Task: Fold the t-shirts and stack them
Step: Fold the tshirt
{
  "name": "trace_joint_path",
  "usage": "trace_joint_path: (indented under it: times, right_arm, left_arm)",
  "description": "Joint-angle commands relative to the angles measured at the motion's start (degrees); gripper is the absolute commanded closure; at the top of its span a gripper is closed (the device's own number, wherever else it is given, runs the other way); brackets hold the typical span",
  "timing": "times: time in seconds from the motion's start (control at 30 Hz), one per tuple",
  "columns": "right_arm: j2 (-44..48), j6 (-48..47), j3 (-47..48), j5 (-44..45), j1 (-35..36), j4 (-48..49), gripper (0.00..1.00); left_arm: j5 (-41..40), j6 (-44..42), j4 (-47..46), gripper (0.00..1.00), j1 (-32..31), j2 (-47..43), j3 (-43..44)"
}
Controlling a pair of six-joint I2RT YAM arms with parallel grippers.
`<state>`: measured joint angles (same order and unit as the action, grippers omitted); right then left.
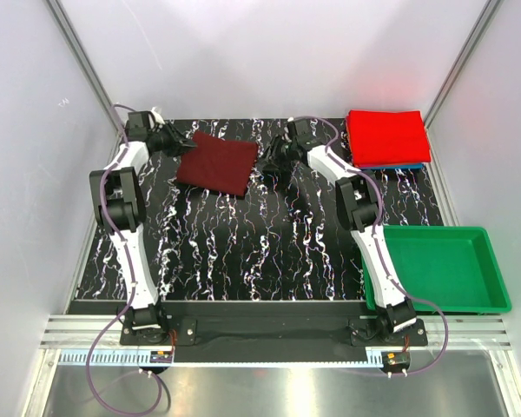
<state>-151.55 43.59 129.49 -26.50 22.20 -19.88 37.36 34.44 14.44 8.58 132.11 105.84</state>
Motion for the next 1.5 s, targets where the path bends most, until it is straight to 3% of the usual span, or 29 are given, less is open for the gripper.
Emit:
trace_joint_path:
  times: [0.0, 0.23, 0.5, 0.7, 0.9, 1.2, 1.47]
  right_arm:
    - [7.32, -1.76, -0.64, -3.11, 0.22, 0.28, 0.55]
    - [9.25, -2.55, -3.98, -4.08, 0.22, -0.6, 0.56]
    - [11.8, -3.6, -7.94, -3.82, 0.22, -1.65, 0.54]
    - [10.22, -2.81, -4.26, -3.3, 0.3, -5.34, 0.55]
    - [7.49, -2.63, -1.08, -2.33, 2.14, -6.59, 0.43]
    - [10.04, -2.81, -3.8, -1.54, 3.2, -6.75, 0.43]
    - [15.75, -3.6, -10.74, -1.27, 3.21, -6.31, 0.43]
  left_arm:
    - [4.21, -2.97, -6.17, 0.74, -0.76, -4.06, -1.68]
    - [-0.18, -5.08, -5.74, 0.75, -0.06, 0.24, 0.41]
    - [-3.26, -1.65, -8.63, 0.72, 0.39, 4.03, 0.16]
    - [-6.42, -1.82, -7.41, 0.71, 0.39, 3.41, 0.94]
    - [-10.47, -3.67, -0.55, 0.59, 0.39, -0.17, 3.59]
    - [-18.29, -18.08, 8.68, 0.48, -0.67, -11.96, -3.79]
    - [-15.57, -23.53, 9.38, 0.46, -0.84, -8.9, -6.79]
